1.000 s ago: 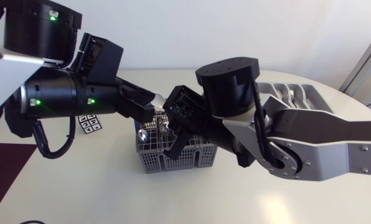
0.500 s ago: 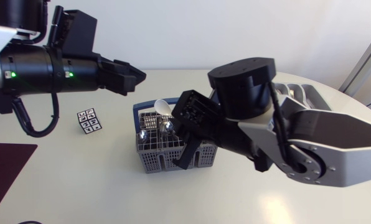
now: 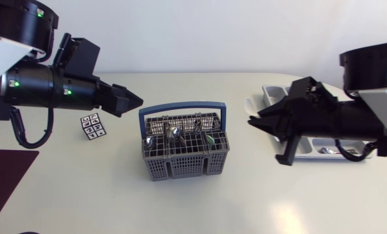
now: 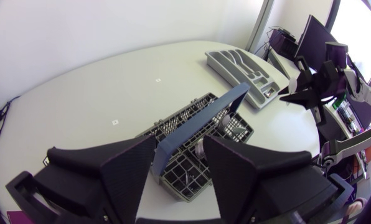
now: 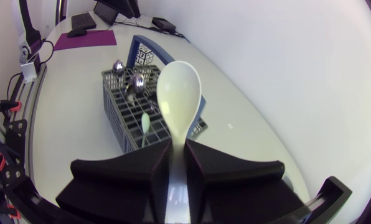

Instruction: Transfer all utensils from the basket to the drawer tray.

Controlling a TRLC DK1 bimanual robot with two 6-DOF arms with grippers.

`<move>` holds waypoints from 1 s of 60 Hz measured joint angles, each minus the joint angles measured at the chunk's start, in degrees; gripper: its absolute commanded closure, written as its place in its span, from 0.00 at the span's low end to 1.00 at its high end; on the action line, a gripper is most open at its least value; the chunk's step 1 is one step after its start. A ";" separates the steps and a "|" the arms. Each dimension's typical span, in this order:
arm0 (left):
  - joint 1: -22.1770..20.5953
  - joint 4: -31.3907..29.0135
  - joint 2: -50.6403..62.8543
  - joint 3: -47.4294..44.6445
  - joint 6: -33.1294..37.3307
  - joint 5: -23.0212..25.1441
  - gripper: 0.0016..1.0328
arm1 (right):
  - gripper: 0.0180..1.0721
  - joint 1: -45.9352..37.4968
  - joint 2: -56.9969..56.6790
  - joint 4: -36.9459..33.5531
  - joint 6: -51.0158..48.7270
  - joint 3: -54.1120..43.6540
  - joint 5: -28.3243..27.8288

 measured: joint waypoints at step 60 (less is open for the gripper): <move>-1.33 -0.26 1.99 -5.53 1.31 0.37 0.46 | 0.90 -46.49 45.27 -18.21 -64.76 24.92 -0.68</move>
